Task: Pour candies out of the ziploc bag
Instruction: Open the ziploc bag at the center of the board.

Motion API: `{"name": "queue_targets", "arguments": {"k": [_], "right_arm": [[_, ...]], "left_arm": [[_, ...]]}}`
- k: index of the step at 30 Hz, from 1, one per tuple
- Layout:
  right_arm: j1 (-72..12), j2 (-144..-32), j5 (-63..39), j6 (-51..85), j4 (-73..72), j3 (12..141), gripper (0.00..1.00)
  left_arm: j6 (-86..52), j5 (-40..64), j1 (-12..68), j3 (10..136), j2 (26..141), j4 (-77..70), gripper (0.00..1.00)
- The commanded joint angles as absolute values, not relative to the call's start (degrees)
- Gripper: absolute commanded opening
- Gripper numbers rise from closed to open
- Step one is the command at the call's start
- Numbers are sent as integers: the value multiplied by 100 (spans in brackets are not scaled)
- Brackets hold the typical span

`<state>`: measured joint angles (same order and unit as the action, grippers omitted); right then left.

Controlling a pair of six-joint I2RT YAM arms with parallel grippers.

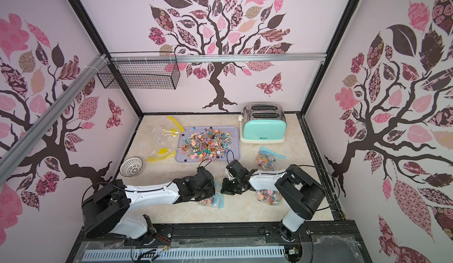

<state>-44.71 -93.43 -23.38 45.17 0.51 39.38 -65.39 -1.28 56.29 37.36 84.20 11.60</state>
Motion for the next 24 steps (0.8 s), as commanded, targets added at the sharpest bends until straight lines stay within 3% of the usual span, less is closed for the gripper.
{"name": "queue_targets", "arguments": {"k": [1,9,19,24], "right_arm": [[-4465,-9612,-1232,4482,967,3841,0],[-4465,-9365,-1245,4094,1138,4155,0],[-4465,-9105,-1262,3824,1349,4450,1],[-4376,-8640,-1093,3621,1855,4770,31]], "left_arm": [[-6524,-165,5519,3621,8137,1637,0],[-5468,164,5258,4615,7559,2440,0],[-4799,758,5257,5542,7936,3038,0],[-4777,938,5262,5460,8214,2977,0]]}}
